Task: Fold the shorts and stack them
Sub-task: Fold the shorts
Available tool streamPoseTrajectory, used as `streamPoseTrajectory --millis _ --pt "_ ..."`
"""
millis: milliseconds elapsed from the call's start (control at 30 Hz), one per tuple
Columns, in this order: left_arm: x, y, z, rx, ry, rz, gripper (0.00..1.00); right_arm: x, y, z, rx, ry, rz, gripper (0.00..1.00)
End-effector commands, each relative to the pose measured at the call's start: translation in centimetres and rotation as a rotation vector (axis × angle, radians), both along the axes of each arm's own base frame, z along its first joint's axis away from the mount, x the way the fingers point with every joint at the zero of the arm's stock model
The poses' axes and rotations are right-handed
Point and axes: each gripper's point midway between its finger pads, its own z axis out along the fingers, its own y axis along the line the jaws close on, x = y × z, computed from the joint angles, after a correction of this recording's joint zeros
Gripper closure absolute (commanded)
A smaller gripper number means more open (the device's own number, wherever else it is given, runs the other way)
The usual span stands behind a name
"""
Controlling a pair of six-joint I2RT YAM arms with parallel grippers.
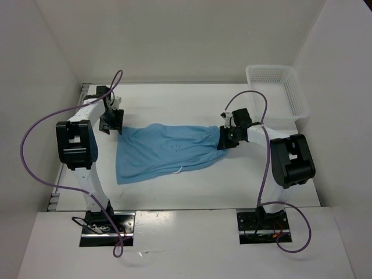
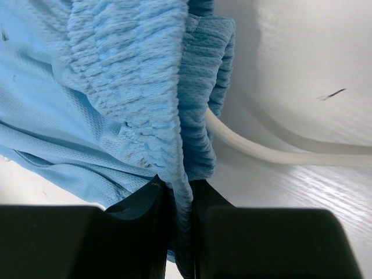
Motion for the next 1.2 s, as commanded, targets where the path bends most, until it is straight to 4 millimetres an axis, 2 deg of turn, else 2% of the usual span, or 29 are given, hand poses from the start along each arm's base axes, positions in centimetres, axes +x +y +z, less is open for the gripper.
streamPoseTrajectory --millis 0,33,67,100,133,167,200,267,300,333,367,400,433,500,533,633,733,767,900,933,967,1000,1067,1100,1167 --pt "-0.7 -2.0 3.7 -0.032 -0.058 -0.046 0.34 3.7 -1.0 3.9 -0.018 -0.162 -0.009 1.0" --pt "-0.3 -2.9 5.0 -0.03 -0.093 -0.068 0.33 3.8 -1.0 4.2 -0.018 -0.164 -0.009 1.0" --pt "-0.5 -3.9 5.3 -0.031 -0.094 -0.094 0.31 4.3 -1.4 4.5 -0.023 -0.178 -0.012 1.0" --pt "-0.6 -6.5 5.3 -0.034 -0.093 -0.157 0.31 4.7 -1.6 4.9 -0.034 -0.186 -0.02 1.0" --pt "-0.3 -7.0 5.8 0.025 -0.114 -0.171 0.3 4.9 -2.2 5.0 -0.048 -0.188 -0.03 1.0" --pt "-0.3 -7.9 5.9 0.047 -0.115 -0.195 0.28 5.5 -2.4 5.7 -0.061 -0.21 -0.025 1.0" --pt "-0.6 -9.4 4.9 0.067 -0.098 -0.235 0.28 5.7 -2.4 6.1 -0.064 -0.218 -0.018 1.0" --pt "-0.9 -9.4 3.3 0.094 -0.063 -0.239 0.28 5.9 -3.1 6.6 -0.093 -0.223 -0.008 1.0" --pt "-1.0 -9.4 2.5 0.094 -0.044 -0.24 0.28 6.7 -3.7 7.9 -0.104 -0.256 -0.02 1.0" --pt "-1.3 -9.6 2.2 0.083 -0.032 -0.245 0.28 6.5 -3.8 8.2 -0.111 -0.242 -0.012 1.0" --pt "-1.0 -9.6 2.2 0.083 -0.044 -0.244 0.28 7.2 -4.2 9.8 -0.113 -0.276 -0.016 1.0" --pt "-1.4 -9.6 1.6 0.084 -0.025 -0.245 0.28 7.3 -4.7 10.5 -0.121 -0.284 -0.032 1.0" --pt "-1.4 -10.1 1.3 0.056 -0.026 -0.254 0.27 7.0 -4.8 10.7 -0.128 -0.268 -0.024 1.0" --pt "-1.5 -10.2 1.3 0.047 -0.025 -0.258 0.27 7.3 -5.7 12.2 -0.163 -0.298 -0.029 1.0" --pt "-1.5 -10.5 1.3 0.033 -0.025 -0.262 0.27 7.0 -6.0 11.9 -0.174 -0.283 -0.033 1.0" --pt "-1.2 -10.7 1.2 0.024 -0.026 -0.265 0.24 6.7 -6.9 13.1 -0.228 -0.296 -0.039 1.0" --pt "-1.5 -11.3 0.4 -0.008 -0.004 -0.276 0.24 6.6 -8.2 15.4 -0.268 -0.338 -0.062 1.0" --pt "-1.4 -12.0 0.1 -0.044 0.003 -0.288 0.24 6.2 -8.3 15.1 -0.277 -0.322 -0.049 1.0" --pt "-1.9 -14.5 -1.9 -0.139 0.056 -0.337 0.24 6.6 -8.4 17.7 -0.278 -0.376 -0.063 1.0" --pt "-1.4 -15.5 -1.7 -0.155 0.045 -0.356 0.24 7.1 -8.4 18.7 -0.28 -0.405 -0.059 1.0" --pt "-1.9 -16.7 -2.7 -0.186 0.08 -0.379 0.24 7.3 -8.6 18.8 -0.299 -0.407 -0.053 1.0" --pt "-1.8 -17.4 -3.0 -0.202 0.085 -0.392 0.24 7.6 -8.6 20.0 -0.297 -0.43 -0.057 1.0" --pt "-1.5 -18.1 -3.8 -0.214 0.1 -0.403 0.24 8.2 -8.7 20.0 -0.31 -0.423 -0.053 1.0" --pt "-1.3 -19.4 -3.2 -0.245 0.084 -0.429 0.24 8.2 -8.8 20.6 -0.315 -0.433 -0.046 1.0" --pt "-1.6 -20.4 -4.1 -0.272 0.109 -0.446 0.24 8.8 -8.8 20.7 -0.323 -0.435 -0.035 1.0"
